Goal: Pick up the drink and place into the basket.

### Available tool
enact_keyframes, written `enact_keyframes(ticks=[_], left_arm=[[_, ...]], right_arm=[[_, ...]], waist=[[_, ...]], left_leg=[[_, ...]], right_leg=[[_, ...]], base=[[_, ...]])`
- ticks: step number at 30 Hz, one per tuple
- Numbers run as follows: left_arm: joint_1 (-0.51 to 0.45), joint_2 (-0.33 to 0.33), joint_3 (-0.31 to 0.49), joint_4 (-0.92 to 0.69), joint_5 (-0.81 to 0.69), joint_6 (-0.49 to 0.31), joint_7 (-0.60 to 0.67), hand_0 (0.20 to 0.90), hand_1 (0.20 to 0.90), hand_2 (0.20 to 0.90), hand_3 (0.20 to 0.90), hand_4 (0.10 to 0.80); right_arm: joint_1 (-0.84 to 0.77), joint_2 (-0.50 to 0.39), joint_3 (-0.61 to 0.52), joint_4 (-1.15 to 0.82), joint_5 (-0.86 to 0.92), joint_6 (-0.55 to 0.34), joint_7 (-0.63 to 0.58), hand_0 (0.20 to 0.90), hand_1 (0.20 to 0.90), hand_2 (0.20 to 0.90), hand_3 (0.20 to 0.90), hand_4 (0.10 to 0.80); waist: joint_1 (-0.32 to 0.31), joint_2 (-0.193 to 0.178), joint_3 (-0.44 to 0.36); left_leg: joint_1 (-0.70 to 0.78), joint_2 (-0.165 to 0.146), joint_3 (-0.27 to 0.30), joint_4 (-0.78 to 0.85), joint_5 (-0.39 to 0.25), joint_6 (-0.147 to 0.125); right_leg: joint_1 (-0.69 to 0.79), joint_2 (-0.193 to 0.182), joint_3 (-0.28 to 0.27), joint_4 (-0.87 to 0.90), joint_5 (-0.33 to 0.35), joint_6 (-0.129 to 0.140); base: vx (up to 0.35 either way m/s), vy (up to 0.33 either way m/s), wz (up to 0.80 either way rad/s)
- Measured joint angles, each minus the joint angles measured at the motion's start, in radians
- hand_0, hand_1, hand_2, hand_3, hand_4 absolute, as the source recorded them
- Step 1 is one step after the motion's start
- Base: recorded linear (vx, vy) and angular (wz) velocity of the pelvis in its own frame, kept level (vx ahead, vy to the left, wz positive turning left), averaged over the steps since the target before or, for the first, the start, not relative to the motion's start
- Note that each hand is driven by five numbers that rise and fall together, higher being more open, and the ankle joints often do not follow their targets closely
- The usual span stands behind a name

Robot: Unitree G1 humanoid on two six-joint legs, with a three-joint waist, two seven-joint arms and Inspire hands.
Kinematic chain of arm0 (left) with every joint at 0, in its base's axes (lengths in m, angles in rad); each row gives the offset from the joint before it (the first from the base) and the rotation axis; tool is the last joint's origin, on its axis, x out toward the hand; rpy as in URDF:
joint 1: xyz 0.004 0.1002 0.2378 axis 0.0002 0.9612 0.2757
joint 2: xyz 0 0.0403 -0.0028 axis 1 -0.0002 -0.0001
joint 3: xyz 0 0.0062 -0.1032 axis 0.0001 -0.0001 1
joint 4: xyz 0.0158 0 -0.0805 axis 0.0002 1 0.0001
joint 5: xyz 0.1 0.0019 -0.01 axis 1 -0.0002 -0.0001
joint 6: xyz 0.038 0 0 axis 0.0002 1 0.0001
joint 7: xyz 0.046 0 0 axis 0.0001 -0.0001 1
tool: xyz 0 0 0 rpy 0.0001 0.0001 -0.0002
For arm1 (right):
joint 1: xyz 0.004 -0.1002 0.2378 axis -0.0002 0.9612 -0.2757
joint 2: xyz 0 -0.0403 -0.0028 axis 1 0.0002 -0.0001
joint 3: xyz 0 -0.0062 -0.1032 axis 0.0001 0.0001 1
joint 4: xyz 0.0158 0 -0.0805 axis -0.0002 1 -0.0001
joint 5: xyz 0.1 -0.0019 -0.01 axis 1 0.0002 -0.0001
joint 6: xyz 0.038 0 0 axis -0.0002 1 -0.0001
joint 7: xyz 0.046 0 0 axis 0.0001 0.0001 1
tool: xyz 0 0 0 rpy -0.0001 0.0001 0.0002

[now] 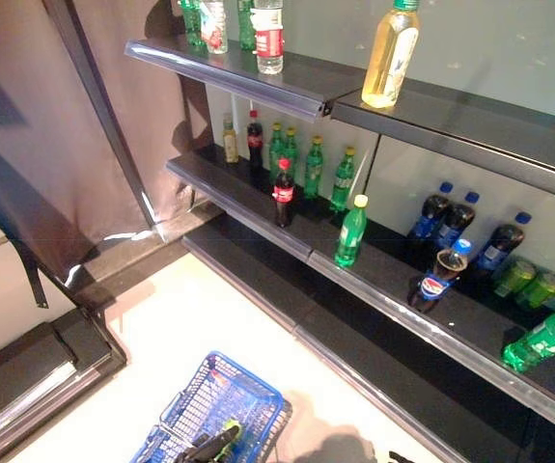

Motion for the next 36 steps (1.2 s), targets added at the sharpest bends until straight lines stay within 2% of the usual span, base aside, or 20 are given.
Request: enact_keyframes(ticks=[10,14,15,16,17,18,19,20,21,23,24,26,29,30,32,33,34,36], left_arm=[[0.0,0.0,0.003,0.004,-0.005,0.0,-0.002,0.3,0.3,0.3,0.2,0.1],[0.0,0.001,0.006,0.007,-0.044,-0.01,-0.003,0.3,0.3,0.3,0.2,0.1],[-0.018,0.001,0.039,0.013,-0.073,-0.021,-0.012,0.3,0.3,0.3,0.2,0.1],[-0.066,0.007,0.077,0.007,-0.105,-0.054,-0.014,0.3,0.3,0.3,0.2,0.1],[-0.104,0.019,0.093,-0.009,-0.126,-0.073,-0.03,0.3,0.3,0.3,0.2,0.1],[-0.12,0.026,0.102,-0.006,-0.151,-0.063,-0.033,0.3,0.3,0.3,0.2,0.1],[-0.12,0.018,0.115,-0.007,-0.178,-0.056,-0.036,0.3,0.3,0.3,0.2,0.1],[-0.117,0.007,0.115,-0.008,-0.195,-0.056,-0.042,0.3,0.3,0.3,0.2,0.1],[-0.112,-0.004,0.118,-0.003,-0.201,-0.056,-0.048,0.3,0.3,0.3,0.2,0.1],[-0.097,-0.012,0.134,0.003,-0.216,-0.061,-0.056,0.3,0.3,0.3,0.2,0.1],[-0.097,-0.015,0.153,0.0,-0.217,-0.069,-0.056,0.3,0.3,0.3,0.2,0.1],[-0.097,-0.013,0.174,0.006,-0.214,-0.077,-0.048,0.3,0.3,0.3,0.2,0.1],[-0.102,-0.01,0.179,0.015,-0.199,-0.079,-0.037,0.3,0.3,0.3,0.2,0.1],[-0.103,-0.01,0.177,0.019,-0.198,-0.078,-0.03,0.3,0.3,0.3,0.2,0.1],[-0.122,0.023,0.174,0.041,-0.197,-0.071,-0.017,0.3,0.3,0.3,0.2,0.1],[-0.129,0.048,0.172,0.043,-0.195,-0.058,-0.01,0.3,0.3,0.3,0.2,0.1],[-0.123,0.051,0.159,0.04,-0.196,-0.041,-0.006,0.3,0.3,0.3,0.2,0.1],[-0.122,0.045,0.137,0.033,-0.193,-0.033,-0.006,0.3,0.3,0.3,0.2,0.1]], right_arm=[[-0.001,0.0,0.0,0.006,-0.003,-0.005,0.002,0.9,0.9,0.9,0.9,0.8],[-0.006,-0.003,0.001,0.007,-0.032,-0.01,0.002,0.9,0.9,0.9,0.9,0.8],[-0.028,-0.002,0.004,0.009,-0.033,-0.009,0.01,0.9,0.9,0.9,0.9,0.8],[-0.053,0.006,0.005,0.008,-0.037,-0.009,0.018,0.9,0.9,0.9,0.9,0.8],[-0.064,0.007,0.008,0.006,-0.041,-0.009,0.022,0.9,0.9,0.9,0.9,0.8],[-0.072,0.0,0.009,0.006,-0.042,-0.006,0.022,0.9,0.9,0.9,0.9,0.8],[-0.075,-0.014,0.012,0.007,-0.04,-0.004,0.022,0.9,0.9,0.9,0.9,0.8],[-0.078,-0.027,0.009,0.006,-0.039,-0.004,0.022,0.9,0.9,0.9,0.9,0.8],[-0.083,-0.042,0.008,0.007,-0.04,-0.004,0.022,0.9,0.9,0.9,0.9,0.8],[-0.092,-0.053,0.002,0.02,-0.039,-0.003,0.023,0.9,0.9,0.9,0.9,0.8],[-0.093,-0.049,-0.009,0.027,-0.039,-0.004,0.023,0.9,0.9,0.9,0.9,0.8],[-0.088,-0.045,-0.016,0.029,-0.039,-0.001,0.024,0.9,0.9,0.9,0.9,0.8],[-0.075,-0.043,-0.017,0.033,-0.04,-0.001,0.023,0.9,0.9,0.9,0.9,0.8],[-0.069,-0.042,-0.024,0.032,-0.039,-0.002,0.022,0.9,0.9,0.9,0.9,0.8],[-0.056,-0.001,-0.04,0.037,-0.041,-0.014,0.019,0.9,0.9,0.9,0.9,0.8],[-0.056,0.014,-0.042,0.039,-0.041,-0.02,0.016,0.9,0.9,0.9,0.9,0.8],[-0.052,0.015,-0.037,0.028,-0.043,-0.021,0.006,0.9,0.9,0.9,0.9,0.8],[-0.05,0.012,-0.031,0.004,-0.045,-0.024,-0.003,0.9,0.9,0.9,0.9,0.8]], waist=[[0.0,0.0,0.0],[0.003,0.002,0.004],[0.009,-0.01,0.026],[0.018,-0.043,0.063],[0.043,-0.063,0.096],[0.066,-0.062,0.119],[0.07,-0.056,0.136],[0.075,-0.038,0.15],[0.082,-0.021,0.157],[0.086,0.006,0.167],[0.09,0.008,0.175],[0.093,0.0,0.18],[0.103,-0.009,0.177],[0.103,-0.003,0.173],[0.098,-0.071,0.179],[0.097,-0.095,0.175],[0.104,-0.095,0.174],[0.111,-0.081,0.172]], left_leg=[[0.004,0.001,0.0,0.0,0.0,0.0],[-0.006,0.011,-0.001,0.018,0.001,-0.01],[-0.076,0.022,-0.009,0.137,-0.021,-0.041],[-0.171,0.021,-0.018,0.28,-0.01,-0.067],[-0.227,0.021,-0.041,0.366,0.022,-0.106],[-0.246,0.022,-0.056,0.406,0.045,-0.119],[-0.269,0.033,-0.068,0.44,0.045,-0.118],[-0.266,0.038,-0.07,0.438,0.04,-0.116],[-0.261,0.045,-0.077,0.403,0.039,-0.117],[-0.24,0.077,-0.084,0.262,0.045,-0.117],[-0.219,0.098,-0.099,0.172,0.051,-0.111],[-0.189,0.116,-0.118,0.117,0.055,-0.107],[-0.154,0.114,-0.115,0.104,0.052,-0.101],[-0.148,0.105,-0.109,0.108,0.059,-0.07],[-0.131,0.024,-0.102,0.145,0.012,-0.029],[-0.119,-0.009,-0.089,0.167,-0.017,-0.007],[-0.105,-0.024,-0.077,0.175,-0.039,0.01],[-0.088,-0.033,-0.068,0.169,-0.051,0.028]], right_leg=[[0.004,0.003,0.0,0.0,0.0,0.0],[0.0,0.015,-0.001,0.004,-0.007,-0.004],[-0.05,0.027,-0.01,0.089,-0.054,-0.032],[-0.087,0.015,0.001,0.135,-0.075,-0.054],[-0.099,0.009,0.007,0.145,-0.07,-0.073],[-0.089,0.008,0.0,0.143,-0.061,-0.086],[-0.077,0.014,-0.014,0.134,-0.054,-0.096],[-0.068,0.015,-0.034,0.129,-0.056,-0.093],[-0.067,0.017,-0.041,0.129,-0.059,-0.089],[-0.063,0.038,-0.056,0.098,-0.053,-0.097],[-0.044,0.052,-0.056,0.074,-0.048,-0.098],[-0.014,0.055,-0.052,0.066,-0.052,-0.091],[0.008,0.038,-0.03,0.076,-0.073,-0.053],[0.012,0.027,-0.024,0.091,-0.082,-0.034],[0.011,-0.052,0.019,0.151,-0.123,0.007],[0.011,-0.083,0.029,0.187,-0.13,0.008],[-0.004,-0.111,0.027,0.25,-0.133,0.009],[-0.046,-0.133,0.031,0.357,-0.138,0.004]], base=[[0.035,-0.071,0.0],[-0.072,-0.161,0.01],[-0.076,-0.115,0.23],[-0.035,-0.081,0.34],[0.016,-0.012,0.27],[0.146,0.115,0.12],[0.24,0.193,0.02],[0.312,0.22,-0.04],[0.366,0.241,-0.18],[0.438,0.299,-0.12],[0.48,0.373,0.07],[0.321,0.279,0.11],[0.254,0.271,-0.08],[0.257,0.279,-0.14],[0.361,0.413,0.11],[0.338,0.445,0.09],[0.266,0.417,-0.06],[0.123,0.207,-0.04]])
